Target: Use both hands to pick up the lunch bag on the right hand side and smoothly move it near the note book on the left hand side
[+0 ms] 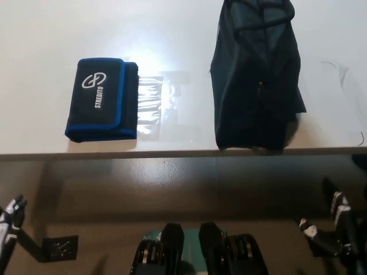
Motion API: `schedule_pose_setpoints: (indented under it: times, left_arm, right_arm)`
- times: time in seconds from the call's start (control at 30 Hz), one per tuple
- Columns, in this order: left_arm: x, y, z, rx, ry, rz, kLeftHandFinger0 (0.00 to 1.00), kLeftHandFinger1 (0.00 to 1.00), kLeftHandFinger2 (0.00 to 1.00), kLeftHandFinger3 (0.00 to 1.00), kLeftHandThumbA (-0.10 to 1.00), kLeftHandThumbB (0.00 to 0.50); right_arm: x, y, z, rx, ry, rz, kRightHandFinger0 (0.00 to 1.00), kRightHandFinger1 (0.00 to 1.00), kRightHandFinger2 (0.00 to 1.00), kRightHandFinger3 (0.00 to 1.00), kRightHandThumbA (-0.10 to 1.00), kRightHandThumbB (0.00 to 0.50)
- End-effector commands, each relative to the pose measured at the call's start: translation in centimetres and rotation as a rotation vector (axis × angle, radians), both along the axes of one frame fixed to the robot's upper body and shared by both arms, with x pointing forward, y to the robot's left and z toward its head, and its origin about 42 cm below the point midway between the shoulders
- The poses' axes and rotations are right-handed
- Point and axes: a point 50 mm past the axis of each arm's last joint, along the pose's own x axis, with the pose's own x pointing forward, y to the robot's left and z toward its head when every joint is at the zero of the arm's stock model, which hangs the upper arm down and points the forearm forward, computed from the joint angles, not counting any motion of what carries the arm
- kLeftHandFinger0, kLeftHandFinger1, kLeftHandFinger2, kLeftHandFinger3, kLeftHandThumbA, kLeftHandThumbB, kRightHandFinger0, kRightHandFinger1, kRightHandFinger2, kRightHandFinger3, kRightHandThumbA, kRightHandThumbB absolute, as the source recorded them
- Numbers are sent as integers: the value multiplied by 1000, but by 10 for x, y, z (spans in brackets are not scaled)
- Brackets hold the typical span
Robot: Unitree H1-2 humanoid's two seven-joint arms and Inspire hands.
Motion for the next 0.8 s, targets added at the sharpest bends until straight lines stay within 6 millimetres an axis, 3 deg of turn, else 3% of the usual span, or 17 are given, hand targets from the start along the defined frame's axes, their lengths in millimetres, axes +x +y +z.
schedule_pose_setpoints:
  times: [0.0,0.13,0.2,0.27,0.3,0.4,0.53,0.57,0.7,0.77]
  left_arm:
    - [1,9,41,84,-167,-80,1000,1000,1000,1000,1000,266]
    - [-5,1,60,62,-243,-116,1000,1000,1000,1000,1000,314]
    - [-8,-6,71,43,-272,-131,1000,1000,1000,1000,1000,390]
    - [-10,-13,82,36,-309,-155,1000,1000,1000,1000,1000,377]
    - [-11,-16,87,34,-325,-164,1000,1000,1000,1000,1000,397]
    - [-12,-30,108,43,-402,-186,1000,1000,1000,1000,1000,387]
    - [-9,-47,135,42,-485,-235,1000,1000,1000,1000,1000,371]
    - [-7,-53,146,42,-513,-269,1000,1000,1000,1000,1000,346]
    - [7,-72,176,16,-583,-331,1000,1000,1000,1000,1000,390]
    - [19,-82,189,32,-614,-348,1000,1000,1000,1000,1000,385]
  right_arm:
    - [3,-8,50,-4,-230,7,1000,1000,1000,1000,874,128]
    - [1,-7,68,-5,-329,3,1000,1000,1000,1000,856,119]
    - [0,-6,76,4,-365,6,1000,1000,1000,1000,900,144]
    - [-2,-6,84,6,-399,11,1000,1000,1000,1000,873,121]
    - [-3,-6,89,5,-423,14,1000,1000,1000,1000,868,120]
    - [-7,-7,104,-6,-467,-3,1000,1000,1000,1000,896,160]
    - [-8,-8,118,-10,-501,-7,1000,1000,1000,1000,929,171]
    - [-7,-8,121,-2,-512,-4,1000,1000,1000,1000,915,169]
    - [-3,-9,132,-10,-553,-11,1000,1000,1000,1000,910,160]
    - [0,-8,137,-7,-557,-12,1000,1000,1000,1000,917,168]
